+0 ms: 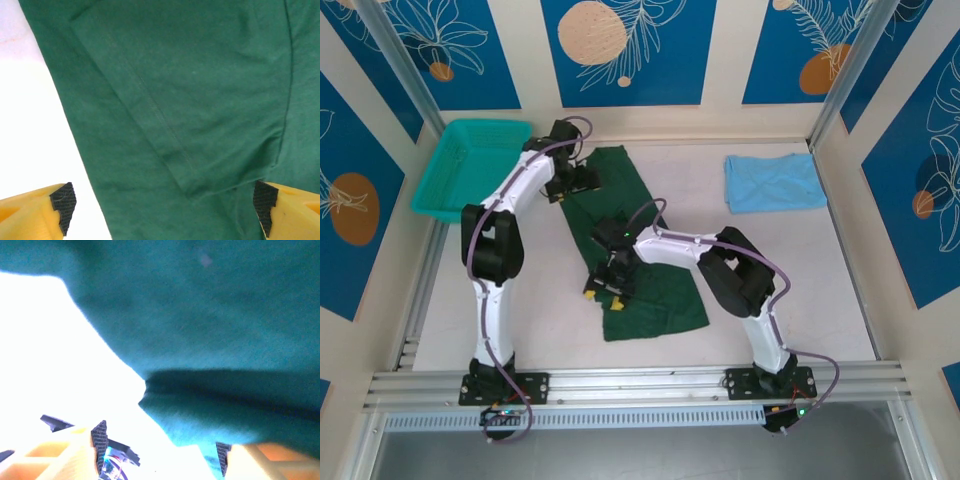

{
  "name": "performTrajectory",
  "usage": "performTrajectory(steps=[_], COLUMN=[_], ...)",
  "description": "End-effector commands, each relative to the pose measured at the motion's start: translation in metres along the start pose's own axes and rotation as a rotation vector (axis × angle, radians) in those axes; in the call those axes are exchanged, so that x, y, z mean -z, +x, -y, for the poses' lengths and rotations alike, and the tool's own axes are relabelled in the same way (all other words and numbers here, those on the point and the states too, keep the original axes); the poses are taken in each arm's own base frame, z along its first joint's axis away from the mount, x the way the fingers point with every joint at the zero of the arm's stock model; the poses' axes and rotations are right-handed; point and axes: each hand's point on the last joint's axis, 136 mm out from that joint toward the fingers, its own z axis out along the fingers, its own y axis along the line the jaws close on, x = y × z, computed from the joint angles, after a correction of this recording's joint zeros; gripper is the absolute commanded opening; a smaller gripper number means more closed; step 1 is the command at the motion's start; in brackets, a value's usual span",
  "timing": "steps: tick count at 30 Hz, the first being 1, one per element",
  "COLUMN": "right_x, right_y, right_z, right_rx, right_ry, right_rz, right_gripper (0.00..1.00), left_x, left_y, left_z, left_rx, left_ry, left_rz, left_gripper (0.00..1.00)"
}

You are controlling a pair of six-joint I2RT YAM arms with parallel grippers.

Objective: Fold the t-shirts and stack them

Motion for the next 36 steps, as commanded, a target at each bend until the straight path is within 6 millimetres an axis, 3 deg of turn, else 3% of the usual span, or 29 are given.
performTrajectory(steps=[1,3,7,10,13,18,22,25,27,30,36], right_x=[0.023,0.032,0.043,0.033,0.021,-0.01,-0.029,-0.042,-0.047,-0.045,-0.019], right_y=[0.009,0.017,0.022,0.026,0.03,0.036,0.046,0.058,0.065,0.069,0.072], right_z=[0.001,0.007,0.04,0.068,0.078,0.07,0.045,0.023,0.015,0.022,0.046], right_rx=[0.065,0.086,0.06,-0.021,-0.049,-0.082,-0.024,0.068,0.118,0.124,0.129], right_ry=[0.007,0.018,0.106,0.145,0.161,0.134,0.123,0.11,0.109,0.136,0.155], right_rz=[-0.011,-0.019,0.046,0.026,0.02,-0.014,-0.045,-0.07,-0.084,-0.071,-0.047], right_gripper=[0.62,0.63,0.63,0.61,0.6,0.6,0.59,0.6,0.6,0.61,0.62], left_x=[-0.042,-0.061,-0.095,-0.113,-0.127,-0.148,-0.165,-0.172,-0.171,-0.158,-0.136], left_y=[0.013,0.012,0.012,0.01,0.014,0.036,0.056,0.061,0.055,0.032,-0.016], left_z=[-0.006,-0.007,-0.009,-0.005,0.013,0.072,0.112,0.129,0.133,0.13,0.098], left_rx=[-0.048,-0.063,-0.073,-0.078,-0.064,-0.08,-0.105,-0.125,-0.133,-0.144,-0.109], left_ry=[-0.033,-0.05,-0.075,-0.067,0.006,0.192,0.299,0.339,0.347,0.34,0.268], left_rz=[-0.109,-0.133,-0.174,-0.186,-0.209,-0.246,-0.271,-0.259,-0.233,-0.164,-0.045], left_gripper=[0.92,0.9,0.85,0.85,0.84,0.85,0.85,0.85,0.86,0.88,0.88])
